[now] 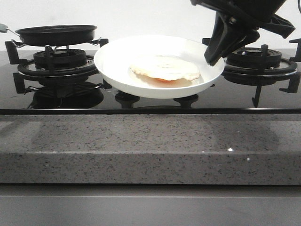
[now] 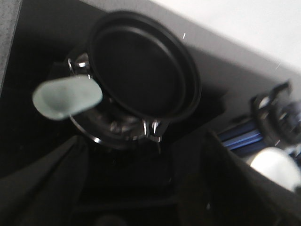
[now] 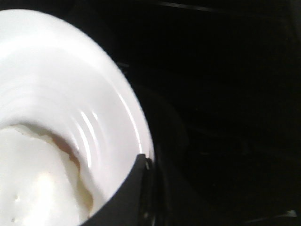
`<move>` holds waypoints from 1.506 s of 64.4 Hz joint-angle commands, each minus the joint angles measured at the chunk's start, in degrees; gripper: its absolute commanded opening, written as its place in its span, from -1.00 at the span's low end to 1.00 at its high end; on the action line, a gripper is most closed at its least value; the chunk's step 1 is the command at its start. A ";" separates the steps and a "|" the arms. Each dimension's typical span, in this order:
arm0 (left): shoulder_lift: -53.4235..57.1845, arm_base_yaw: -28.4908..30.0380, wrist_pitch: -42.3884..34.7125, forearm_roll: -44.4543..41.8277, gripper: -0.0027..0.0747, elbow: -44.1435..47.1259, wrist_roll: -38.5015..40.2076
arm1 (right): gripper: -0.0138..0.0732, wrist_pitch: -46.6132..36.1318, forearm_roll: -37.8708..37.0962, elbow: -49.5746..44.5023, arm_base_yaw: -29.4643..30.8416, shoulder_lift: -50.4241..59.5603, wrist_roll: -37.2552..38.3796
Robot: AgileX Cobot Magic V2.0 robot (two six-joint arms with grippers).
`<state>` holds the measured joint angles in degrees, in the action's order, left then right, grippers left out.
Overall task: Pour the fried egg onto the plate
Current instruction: 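Tip the egg onto the plate and lower the pan back onto its burner, then lower the plate with the egg onto the hob and release with right gripper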
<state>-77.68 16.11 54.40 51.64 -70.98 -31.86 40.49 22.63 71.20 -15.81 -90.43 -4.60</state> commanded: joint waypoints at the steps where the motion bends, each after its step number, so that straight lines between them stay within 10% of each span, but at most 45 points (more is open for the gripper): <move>1: 5.26 -5.61 -3.56 -9.68 0.34 -1.95 6.53 | -0.84 -2.60 0.59 1.36 -0.05 1.82 -0.37; 25: 17.89 -22.65 -5.24 -48.93 0.34 6.92 34.38 | -0.84 -2.60 0.59 1.36 -0.05 1.82 -0.37; 97: 36.78 -23.21 -5.11 -49.55 0.34 21.28 35.48 | -0.84 1.41 1.26 5.28 -0.05 1.69 -0.37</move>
<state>-41.04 -6.57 52.73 2.13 -48.23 3.03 41.97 22.95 72.48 -15.81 -90.69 -4.60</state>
